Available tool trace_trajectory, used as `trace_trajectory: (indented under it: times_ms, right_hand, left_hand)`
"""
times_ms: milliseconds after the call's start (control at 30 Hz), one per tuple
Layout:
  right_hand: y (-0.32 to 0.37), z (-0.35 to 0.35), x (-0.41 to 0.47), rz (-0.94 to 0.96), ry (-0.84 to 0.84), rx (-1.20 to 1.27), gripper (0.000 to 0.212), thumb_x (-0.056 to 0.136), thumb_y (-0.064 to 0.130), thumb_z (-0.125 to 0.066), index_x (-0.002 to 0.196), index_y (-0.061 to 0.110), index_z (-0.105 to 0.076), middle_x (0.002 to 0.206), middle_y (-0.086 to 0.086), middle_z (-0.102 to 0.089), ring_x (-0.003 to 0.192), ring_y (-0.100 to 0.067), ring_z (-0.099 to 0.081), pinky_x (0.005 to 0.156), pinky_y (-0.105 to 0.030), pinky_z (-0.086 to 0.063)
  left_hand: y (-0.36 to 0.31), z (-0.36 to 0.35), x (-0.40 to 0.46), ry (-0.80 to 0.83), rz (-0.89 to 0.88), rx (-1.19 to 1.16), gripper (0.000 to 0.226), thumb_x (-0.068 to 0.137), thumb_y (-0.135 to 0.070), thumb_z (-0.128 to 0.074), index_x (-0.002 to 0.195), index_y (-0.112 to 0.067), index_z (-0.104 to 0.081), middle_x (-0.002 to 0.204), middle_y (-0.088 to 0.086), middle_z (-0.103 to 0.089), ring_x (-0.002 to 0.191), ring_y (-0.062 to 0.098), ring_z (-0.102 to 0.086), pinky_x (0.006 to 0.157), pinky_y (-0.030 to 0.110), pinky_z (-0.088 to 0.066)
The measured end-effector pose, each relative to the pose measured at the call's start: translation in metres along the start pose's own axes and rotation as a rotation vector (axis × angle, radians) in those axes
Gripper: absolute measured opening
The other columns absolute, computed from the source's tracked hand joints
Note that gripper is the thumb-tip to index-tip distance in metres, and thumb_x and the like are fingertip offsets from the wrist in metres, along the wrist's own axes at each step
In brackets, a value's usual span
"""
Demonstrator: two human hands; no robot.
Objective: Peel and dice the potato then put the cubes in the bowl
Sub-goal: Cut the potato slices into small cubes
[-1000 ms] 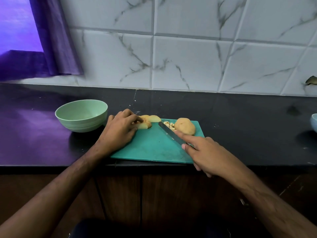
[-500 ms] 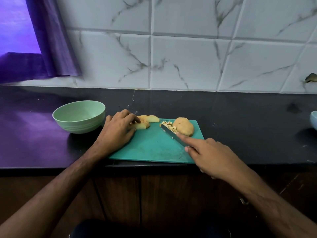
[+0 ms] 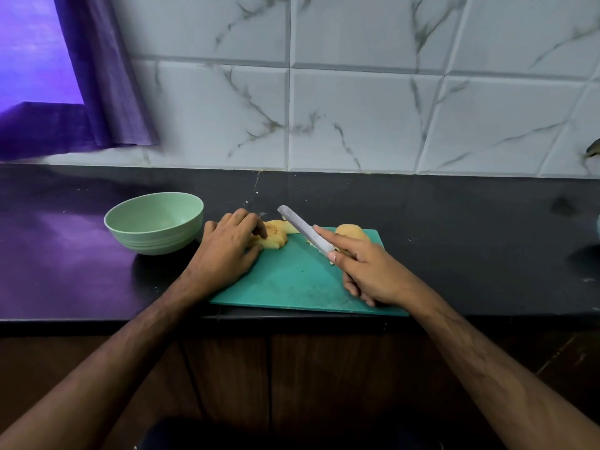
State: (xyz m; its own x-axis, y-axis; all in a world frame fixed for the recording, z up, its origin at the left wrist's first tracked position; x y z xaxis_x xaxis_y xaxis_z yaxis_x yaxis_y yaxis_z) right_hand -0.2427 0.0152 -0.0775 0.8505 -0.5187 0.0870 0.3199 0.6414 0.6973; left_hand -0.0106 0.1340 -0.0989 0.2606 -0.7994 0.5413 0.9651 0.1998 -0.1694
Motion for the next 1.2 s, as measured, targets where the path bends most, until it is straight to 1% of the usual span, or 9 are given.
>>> trace_trajectory:
  times_ms: [233,300,400,533,733,867,967,1100,1200]
  right_hand:
    - [-0.001,0.011,-0.013,-0.094,0.076,-0.070,0.049,0.109,0.035,-0.042,0.149,0.061,-0.031,0.056,-0.001,-0.058,0.037,-0.014,-0.049,0.046,-0.024,-0.048]
    - [0.002,0.012,-0.022,-0.087,0.092,-0.277,0.048,0.109,0.039,-0.038,0.148,0.065,-0.025,0.062,0.004,-0.059,0.040,-0.011,-0.056,0.053,-0.024,-0.052]
    - [0.006,0.013,-0.034,-0.039,0.053,-0.693,0.047,0.108,0.048,-0.031,0.148,0.068,-0.014,0.082,0.012,-0.054,0.072,-0.008,-0.062,0.066,-0.027,-0.046]
    - [0.013,0.012,-0.042,-0.018,0.144,-0.827,0.051,0.108,0.049,-0.031,0.151,0.064,-0.007,0.079,0.012,-0.048,0.071,-0.007,-0.051,0.056,-0.021,-0.034]
    - [0.014,0.020,-0.045,-0.017,0.233,-0.869,0.054,0.108,0.048,-0.034,0.153,0.062,-0.007,0.077,0.009,-0.051,0.067,-0.008,-0.051,0.055,-0.019,-0.034]
    - [0.011,0.019,-0.044,-0.035,0.237,-0.819,0.053,0.108,0.049,-0.034,0.153,0.062,-0.008,0.078,0.009,-0.051,0.068,-0.008,-0.051,0.056,-0.019,-0.033]
    - [0.008,0.019,-0.044,-0.036,0.227,-0.731,0.052,0.108,0.049,-0.035,0.151,0.064,-0.011,0.079,0.008,-0.055,0.065,-0.007,-0.056,0.059,-0.019,-0.039]
    - [0.010,0.019,-0.042,-0.034,0.213,-0.647,0.051,0.108,0.048,-0.035,0.152,0.063,-0.014,0.084,0.004,-0.059,0.048,0.012,-0.055,0.064,-0.018,-0.048]
    - [0.012,0.019,-0.040,-0.028,0.205,-0.628,0.051,0.108,0.048,-0.035,0.152,0.063,-0.014,0.081,0.009,-0.060,0.044,0.006,-0.057,0.059,-0.017,-0.043]
  left_hand:
    - [-0.001,0.002,-0.001,-0.026,-0.027,0.003,0.023,0.090,-0.024,-0.066,0.103,-0.035,-0.051,0.099,-0.017,-0.050,0.099,0.012,-0.051,0.082,0.036,-0.027]
    - [-0.001,0.002,-0.001,-0.020,-0.035,0.013,0.023,0.090,-0.025,-0.066,0.107,-0.035,-0.054,0.102,-0.016,-0.052,0.101,0.012,-0.052,0.083,0.036,-0.027]
    - [-0.001,0.002,0.000,-0.008,-0.034,0.038,0.021,0.090,-0.027,-0.066,0.109,-0.033,-0.059,0.106,-0.015,-0.055,0.105,0.014,-0.053,0.084,0.037,-0.028]
    - [-0.004,0.003,-0.001,-0.010,-0.044,0.027,0.018,0.090,-0.023,-0.067,0.104,-0.032,-0.059,0.103,-0.015,-0.057,0.104,0.014,-0.055,0.082,0.037,-0.027]
    - [-0.006,0.009,-0.003,-0.083,-0.073,-0.034,0.019,0.093,-0.023,-0.067,0.102,-0.032,-0.054,0.098,-0.019,-0.061,0.098,0.012,-0.058,0.083,0.039,-0.031]
    - [-0.005,0.011,-0.003,-0.078,-0.047,-0.279,0.028,0.094,-0.020,-0.071,0.109,-0.036,-0.054,0.097,-0.021,-0.064,0.094,-0.001,-0.060,0.091,0.042,-0.036]
    - [0.003,0.008,0.000,-0.044,0.021,-0.414,0.034,0.092,-0.017,-0.073,0.112,-0.039,-0.055,0.096,-0.019,-0.066,0.090,0.002,-0.066,0.090,0.049,-0.048]
    - [0.006,0.008,0.003,-0.048,0.048,-0.428,0.036,0.093,-0.016,-0.071,0.116,-0.040,-0.057,0.099,-0.018,-0.066,0.084,0.001,-0.066,0.087,0.048,-0.053]
    - [0.006,0.008,0.003,-0.071,0.032,-0.380,0.033,0.095,-0.016,-0.067,0.118,-0.036,-0.058,0.102,-0.018,-0.067,0.083,0.001,-0.064,0.085,0.046,-0.053]
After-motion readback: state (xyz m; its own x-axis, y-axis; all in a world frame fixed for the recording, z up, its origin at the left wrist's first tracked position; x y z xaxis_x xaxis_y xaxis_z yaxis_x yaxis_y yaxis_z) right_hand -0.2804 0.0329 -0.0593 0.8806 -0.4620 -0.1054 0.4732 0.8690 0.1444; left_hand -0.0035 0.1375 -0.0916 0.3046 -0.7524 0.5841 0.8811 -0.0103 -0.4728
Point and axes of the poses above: each hand's wrist, its own x-axis towards the middle knuckle, its own z-axis out of the back of the hand, y = z × x, the point moved 3 cm from there along x, towards the middle knuckle
